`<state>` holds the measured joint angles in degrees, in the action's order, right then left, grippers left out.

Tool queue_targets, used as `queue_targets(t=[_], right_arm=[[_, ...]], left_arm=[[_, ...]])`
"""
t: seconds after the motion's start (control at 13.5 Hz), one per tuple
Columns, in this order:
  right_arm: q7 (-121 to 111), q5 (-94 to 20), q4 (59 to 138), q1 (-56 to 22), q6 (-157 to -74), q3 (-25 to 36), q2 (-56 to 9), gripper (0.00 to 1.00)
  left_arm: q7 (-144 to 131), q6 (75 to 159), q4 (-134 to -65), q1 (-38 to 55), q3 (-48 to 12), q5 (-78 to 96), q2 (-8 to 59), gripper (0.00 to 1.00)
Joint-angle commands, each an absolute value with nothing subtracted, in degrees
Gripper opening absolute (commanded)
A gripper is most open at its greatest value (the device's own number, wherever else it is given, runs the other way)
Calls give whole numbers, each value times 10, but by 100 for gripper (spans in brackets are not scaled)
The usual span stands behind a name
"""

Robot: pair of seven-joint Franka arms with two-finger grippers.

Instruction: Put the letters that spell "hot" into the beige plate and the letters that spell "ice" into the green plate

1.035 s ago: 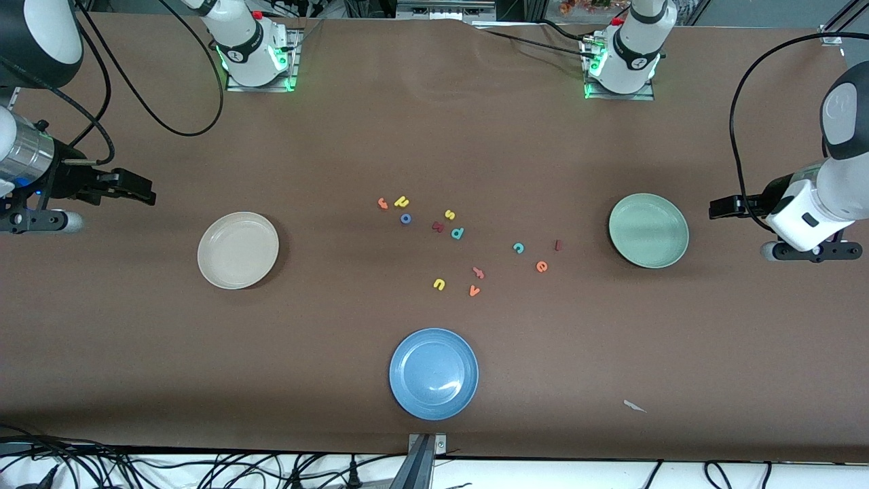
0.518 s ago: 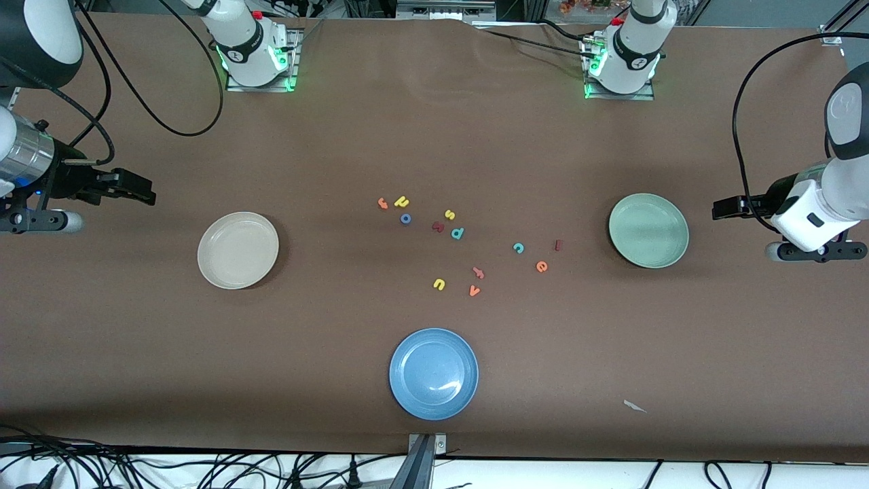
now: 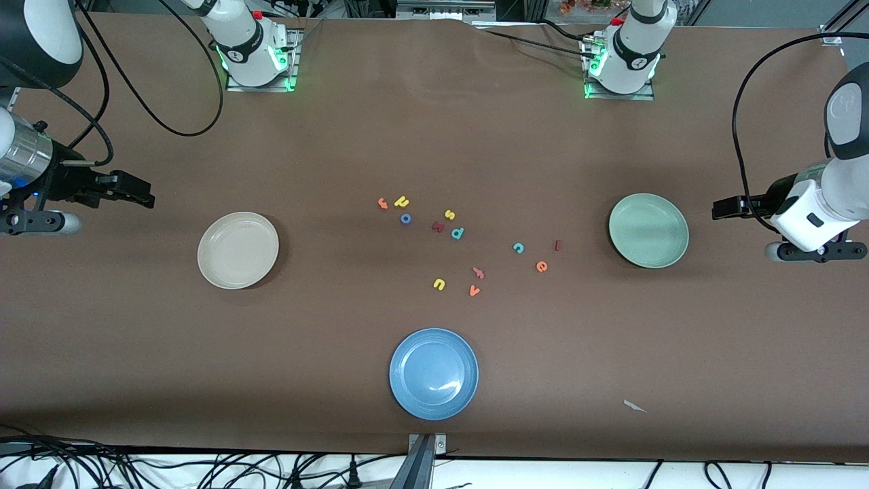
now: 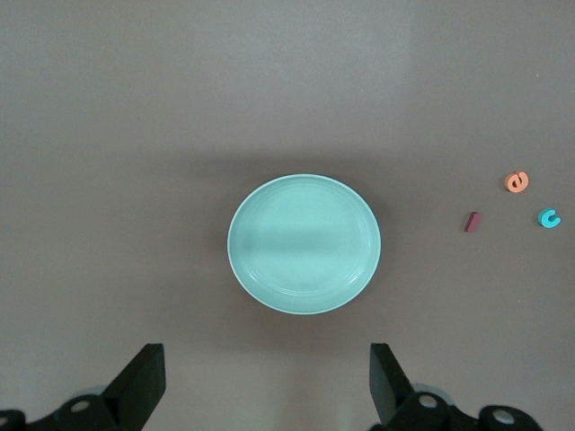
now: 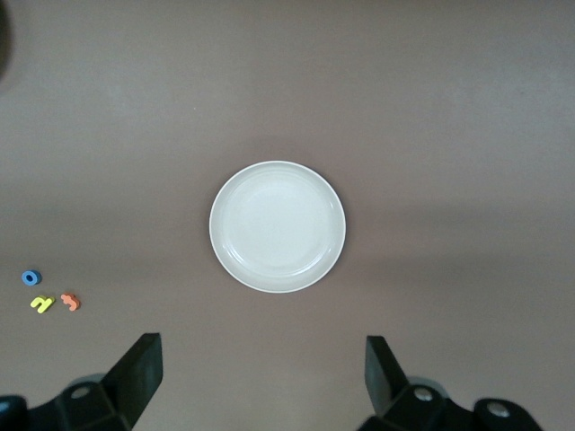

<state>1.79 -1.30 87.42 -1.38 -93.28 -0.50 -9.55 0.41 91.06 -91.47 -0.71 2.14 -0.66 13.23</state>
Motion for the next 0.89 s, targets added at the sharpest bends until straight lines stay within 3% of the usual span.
queue_targets(t=[0.0,0.81], right_arm=[[24,-4,887,-13,-948,-8,-88,100],[24,-11,889,-12,-958,-8,-91,100]], left_arm=[[13,912,-912,-8,22,3,131,100],[13,912,-912,-7,22,3,131,100]])
